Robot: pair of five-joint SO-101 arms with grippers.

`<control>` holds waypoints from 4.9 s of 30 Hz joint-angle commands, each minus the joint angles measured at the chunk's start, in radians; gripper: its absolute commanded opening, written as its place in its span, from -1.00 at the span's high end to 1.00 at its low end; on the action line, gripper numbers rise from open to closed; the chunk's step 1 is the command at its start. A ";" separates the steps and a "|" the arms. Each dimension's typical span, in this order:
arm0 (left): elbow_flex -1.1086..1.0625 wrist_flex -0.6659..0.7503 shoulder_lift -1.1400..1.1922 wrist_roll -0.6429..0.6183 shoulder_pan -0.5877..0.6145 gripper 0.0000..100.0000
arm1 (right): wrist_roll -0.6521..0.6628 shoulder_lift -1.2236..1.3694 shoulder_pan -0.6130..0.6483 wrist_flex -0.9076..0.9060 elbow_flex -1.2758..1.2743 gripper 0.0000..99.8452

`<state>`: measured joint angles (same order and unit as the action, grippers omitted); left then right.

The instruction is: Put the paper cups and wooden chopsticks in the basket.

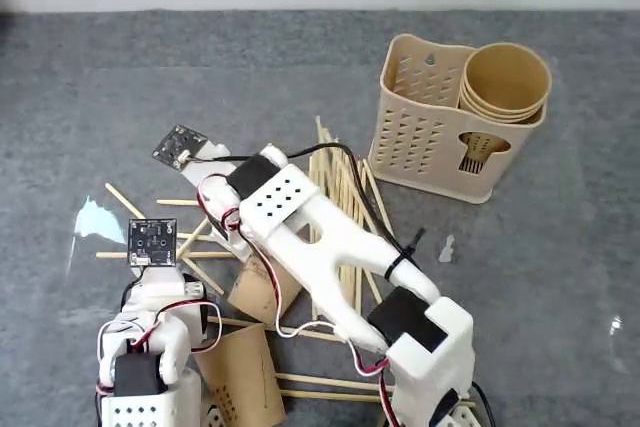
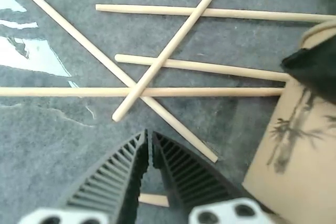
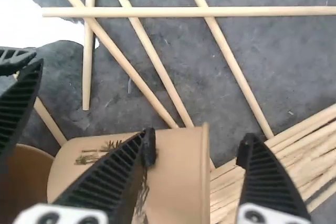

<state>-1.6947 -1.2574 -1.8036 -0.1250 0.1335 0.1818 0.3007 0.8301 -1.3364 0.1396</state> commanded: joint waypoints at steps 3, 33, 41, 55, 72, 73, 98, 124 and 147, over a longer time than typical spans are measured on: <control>0.012 -0.006 -0.015 0.009 0.003 0.97 | 0.069 -0.016 0.004 0.002 0.025 0.82; 0.012 -0.006 -0.015 0.009 0.003 0.97 | 0.080 -0.433 -0.116 -0.364 0.184 0.98; 0.012 -0.006 -0.015 0.009 0.003 0.97 | 0.189 -0.710 -0.308 -0.272 0.184 0.98; 0.012 -0.006 -0.015 0.009 0.003 0.97 | 0.261 -0.811 -0.696 0.219 0.157 0.98; 0.012 -0.006 -0.015 0.009 0.003 0.97 | 0.493 -0.736 -0.857 0.753 -0.315 0.98; 0.012 -0.006 -0.015 0.009 0.003 0.97 | 0.496 -0.736 -0.862 0.754 -0.327 0.98; 0.012 -0.006 -0.015 0.009 0.003 0.97 | 0.003 -1.132 -0.773 0.074 -0.359 0.66; 0.214 -0.035 -0.017 0.256 0.265 0.97 | -0.253 -1.366 -0.547 -0.326 -0.738 0.65; 0.196 0.285 -0.017 0.331 0.867 0.97 | -0.776 -1.053 0.331 -0.257 -0.681 0.65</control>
<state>-1.4891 -0.9966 -1.8036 0.1941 0.9943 -0.5731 -0.8163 1.1109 -1.6111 -0.6337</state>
